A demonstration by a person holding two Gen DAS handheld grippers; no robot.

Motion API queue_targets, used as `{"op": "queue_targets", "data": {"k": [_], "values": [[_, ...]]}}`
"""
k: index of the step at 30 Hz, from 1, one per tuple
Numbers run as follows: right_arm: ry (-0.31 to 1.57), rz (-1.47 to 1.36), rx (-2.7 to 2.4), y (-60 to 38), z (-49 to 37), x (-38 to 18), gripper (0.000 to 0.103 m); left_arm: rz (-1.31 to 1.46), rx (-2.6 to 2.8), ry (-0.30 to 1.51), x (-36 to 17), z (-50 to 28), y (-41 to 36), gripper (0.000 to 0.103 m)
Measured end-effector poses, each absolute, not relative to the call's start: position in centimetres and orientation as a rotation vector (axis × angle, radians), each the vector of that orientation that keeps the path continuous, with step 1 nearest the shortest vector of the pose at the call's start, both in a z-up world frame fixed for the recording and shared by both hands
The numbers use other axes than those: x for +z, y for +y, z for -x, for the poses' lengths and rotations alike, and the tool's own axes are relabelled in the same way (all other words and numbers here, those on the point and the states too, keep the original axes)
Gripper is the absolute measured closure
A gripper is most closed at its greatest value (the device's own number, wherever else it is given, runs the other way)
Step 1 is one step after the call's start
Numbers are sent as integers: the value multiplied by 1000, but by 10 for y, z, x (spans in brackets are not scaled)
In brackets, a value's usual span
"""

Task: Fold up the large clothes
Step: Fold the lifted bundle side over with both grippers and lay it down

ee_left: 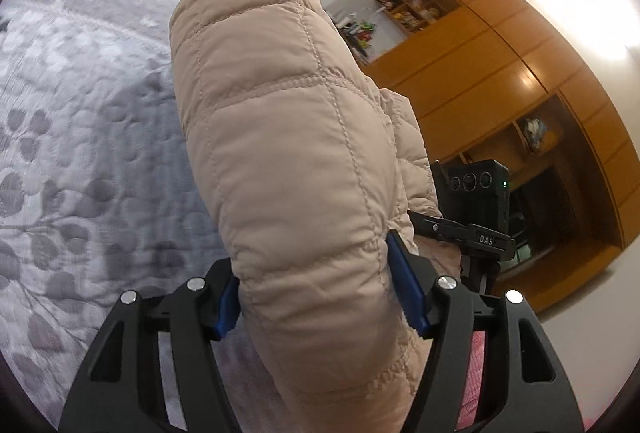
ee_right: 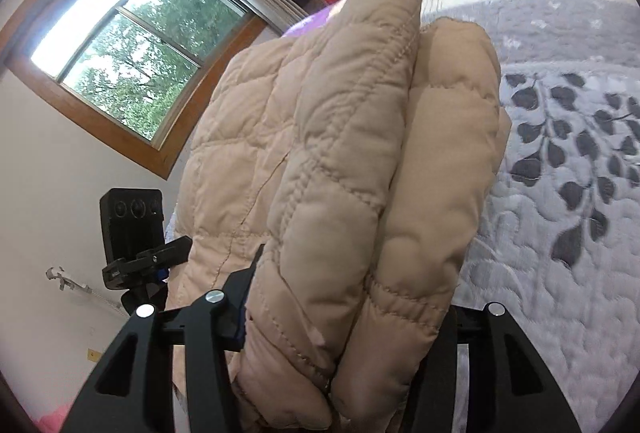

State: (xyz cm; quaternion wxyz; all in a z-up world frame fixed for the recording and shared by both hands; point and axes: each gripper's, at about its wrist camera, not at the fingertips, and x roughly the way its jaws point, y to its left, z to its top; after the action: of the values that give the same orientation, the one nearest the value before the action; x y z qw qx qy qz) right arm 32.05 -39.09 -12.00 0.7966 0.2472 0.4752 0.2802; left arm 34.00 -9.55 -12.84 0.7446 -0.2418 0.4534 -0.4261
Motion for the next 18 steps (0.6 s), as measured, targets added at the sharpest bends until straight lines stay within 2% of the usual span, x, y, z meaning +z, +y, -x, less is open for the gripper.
{"op": "queue_targets", "data": {"k": [6, 8, 10, 18], "values": [[1038, -561, 608, -397, -328, -132, 49, 569, -908, 1056, -152, -358, -86, 36], [1044, -562, 597, -411, -327, -134, 40, 557, -909, 1057, -147, -358, -91, 34], [1041, -560, 582, -426, -315, -134, 36, 544, -896, 1062, -145, -356, -89, 33], [960, -519, 537, -467, -240, -111, 33, 412, -774, 988, -116, -312, -69, 33]]}}
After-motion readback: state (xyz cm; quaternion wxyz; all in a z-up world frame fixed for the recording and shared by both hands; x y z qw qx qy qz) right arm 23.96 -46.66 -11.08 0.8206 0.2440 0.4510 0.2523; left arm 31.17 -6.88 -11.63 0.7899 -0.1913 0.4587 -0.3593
